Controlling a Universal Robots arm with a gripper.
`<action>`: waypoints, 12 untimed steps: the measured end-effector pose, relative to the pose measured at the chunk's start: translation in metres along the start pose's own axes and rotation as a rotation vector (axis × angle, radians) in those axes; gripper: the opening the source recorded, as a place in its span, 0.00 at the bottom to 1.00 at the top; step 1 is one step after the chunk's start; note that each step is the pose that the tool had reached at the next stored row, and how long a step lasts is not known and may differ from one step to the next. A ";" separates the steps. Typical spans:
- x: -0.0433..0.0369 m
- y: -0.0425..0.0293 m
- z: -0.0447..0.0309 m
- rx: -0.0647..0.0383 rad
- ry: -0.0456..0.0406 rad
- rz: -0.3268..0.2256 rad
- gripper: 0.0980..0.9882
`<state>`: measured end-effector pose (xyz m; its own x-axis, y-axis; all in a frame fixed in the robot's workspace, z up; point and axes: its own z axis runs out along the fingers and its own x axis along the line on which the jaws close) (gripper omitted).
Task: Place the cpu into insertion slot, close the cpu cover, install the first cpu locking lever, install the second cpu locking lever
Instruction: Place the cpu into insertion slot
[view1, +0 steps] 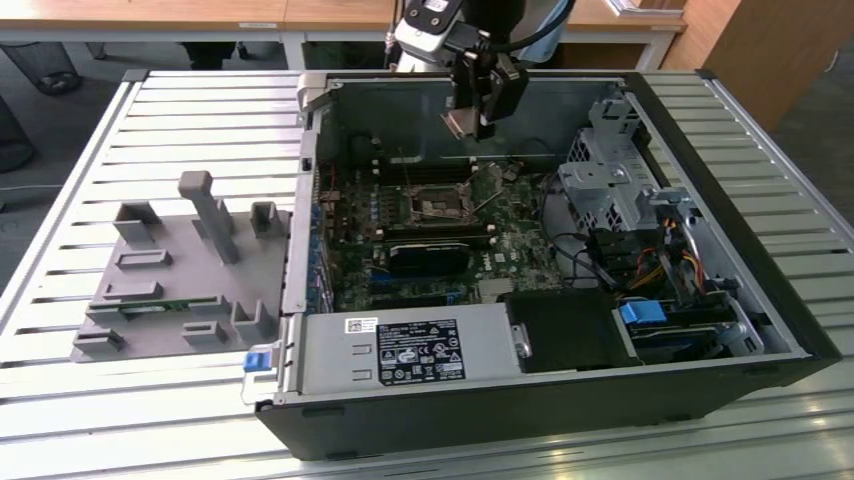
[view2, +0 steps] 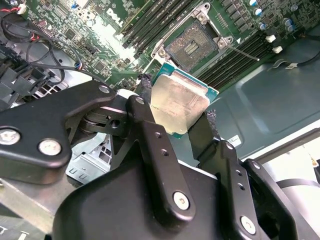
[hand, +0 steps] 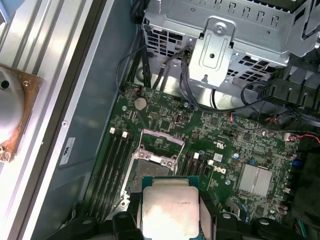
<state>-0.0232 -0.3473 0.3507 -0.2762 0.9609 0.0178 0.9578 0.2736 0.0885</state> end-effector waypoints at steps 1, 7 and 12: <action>0.0000 0.0000 0.0001 0.000 -0.0001 0.001 0.50; 0.0000 -0.0002 0.0016 0.000 -0.0006 0.007 0.50; 0.0000 -0.0003 0.0027 0.000 -0.0005 0.008 0.50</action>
<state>-0.0232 -0.3473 0.3480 -0.2680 0.9633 0.0180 0.9601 0.2655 0.0879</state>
